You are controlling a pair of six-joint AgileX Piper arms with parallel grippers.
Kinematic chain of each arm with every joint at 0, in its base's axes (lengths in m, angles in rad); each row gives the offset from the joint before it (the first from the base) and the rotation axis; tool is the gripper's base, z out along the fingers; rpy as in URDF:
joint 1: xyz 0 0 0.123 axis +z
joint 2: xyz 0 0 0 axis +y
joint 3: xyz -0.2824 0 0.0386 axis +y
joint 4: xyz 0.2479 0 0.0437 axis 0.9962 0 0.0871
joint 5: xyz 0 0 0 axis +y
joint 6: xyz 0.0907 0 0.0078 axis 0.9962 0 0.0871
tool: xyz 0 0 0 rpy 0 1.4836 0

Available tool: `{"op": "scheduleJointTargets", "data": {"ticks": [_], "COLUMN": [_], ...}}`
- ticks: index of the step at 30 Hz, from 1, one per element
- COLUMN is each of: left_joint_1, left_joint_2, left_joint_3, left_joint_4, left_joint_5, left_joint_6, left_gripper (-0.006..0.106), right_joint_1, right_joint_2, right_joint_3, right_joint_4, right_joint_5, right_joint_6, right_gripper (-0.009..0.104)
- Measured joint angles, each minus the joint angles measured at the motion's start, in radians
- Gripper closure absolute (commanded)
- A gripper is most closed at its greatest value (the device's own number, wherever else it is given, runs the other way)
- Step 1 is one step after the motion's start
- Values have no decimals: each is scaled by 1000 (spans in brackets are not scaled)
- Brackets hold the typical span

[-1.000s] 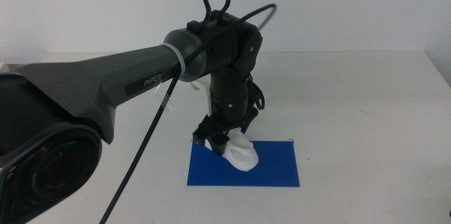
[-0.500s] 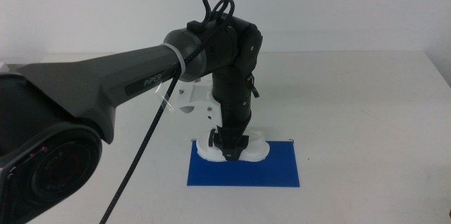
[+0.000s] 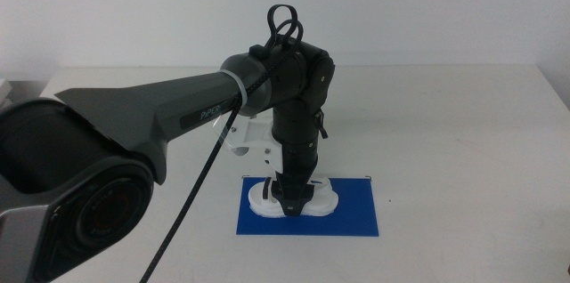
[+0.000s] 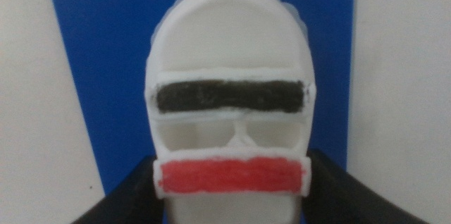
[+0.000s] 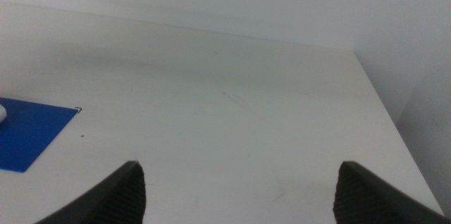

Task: Use one arm to grab the shoe from the table and place it on the mat.

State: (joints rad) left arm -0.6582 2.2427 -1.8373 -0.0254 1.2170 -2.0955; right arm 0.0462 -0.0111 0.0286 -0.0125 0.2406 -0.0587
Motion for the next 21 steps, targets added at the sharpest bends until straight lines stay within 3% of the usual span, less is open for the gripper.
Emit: {"op": "scheduleJointTargets", "data": {"ticks": [12,13,17,21], "left_joint_1": [0,0,-1,-1], "left_joint_2": [7,7,11,-11], "left_joint_3": [-8,-9,-9,-9], "left_joint_4": [-32,-33,-54,-62], "left_joint_5": [1,1,0,-2], "left_joint_6": [0,0,0,0], "left_gripper": [96,33,6,7], "right_joint_1": [0,0,0,0], "right_joint_2": [0,0,0,0], "right_joint_3": [0,0,0,0], "right_joint_4": [0,0,0,0], "right_joint_5": [0,0,0,0], "right_joint_6": [0,0,0,0], "right_gripper": [17,17,17,17]}}
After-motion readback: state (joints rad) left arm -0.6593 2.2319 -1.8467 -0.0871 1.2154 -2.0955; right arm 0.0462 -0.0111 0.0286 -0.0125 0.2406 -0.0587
